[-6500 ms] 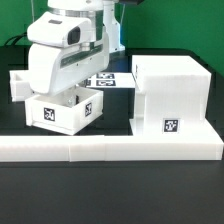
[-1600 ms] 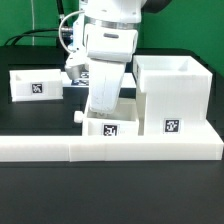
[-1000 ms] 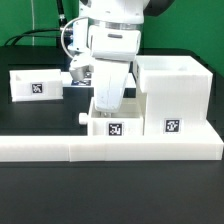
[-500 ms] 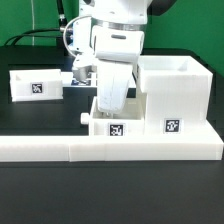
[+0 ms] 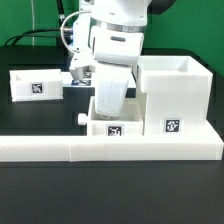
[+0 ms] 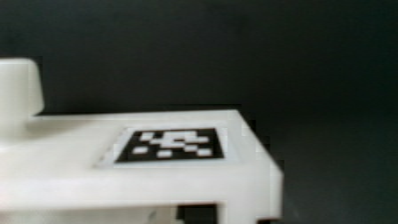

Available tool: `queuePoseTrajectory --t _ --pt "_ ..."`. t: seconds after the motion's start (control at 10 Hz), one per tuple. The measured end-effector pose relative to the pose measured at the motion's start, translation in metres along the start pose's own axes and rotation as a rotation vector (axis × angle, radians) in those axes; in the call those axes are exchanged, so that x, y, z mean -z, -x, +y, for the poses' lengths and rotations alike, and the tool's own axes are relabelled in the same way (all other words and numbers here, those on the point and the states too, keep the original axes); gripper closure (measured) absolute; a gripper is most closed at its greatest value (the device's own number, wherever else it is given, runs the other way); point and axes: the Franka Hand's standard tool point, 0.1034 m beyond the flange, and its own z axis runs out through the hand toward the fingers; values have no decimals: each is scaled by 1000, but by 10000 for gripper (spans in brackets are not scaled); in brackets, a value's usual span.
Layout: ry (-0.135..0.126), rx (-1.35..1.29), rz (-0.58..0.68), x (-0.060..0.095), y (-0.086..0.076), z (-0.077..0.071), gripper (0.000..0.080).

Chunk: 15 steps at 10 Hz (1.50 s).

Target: Assemble drawer

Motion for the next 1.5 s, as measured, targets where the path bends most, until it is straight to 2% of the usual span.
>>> queuePoseTrajectory --t 0.5,0.6,0.7,0.8,0.9,1.5 --pt "0 3 -2 0 0 0 757" --pt "6 2 0 0 0 1 757" --pt "28 -5 8 -1 -1 1 757" --pt "26 -5 7 -2 -1 1 757" --pt "38 -1 11 -2 -1 0 757" --pt "41 8 5 -3 0 0 757"
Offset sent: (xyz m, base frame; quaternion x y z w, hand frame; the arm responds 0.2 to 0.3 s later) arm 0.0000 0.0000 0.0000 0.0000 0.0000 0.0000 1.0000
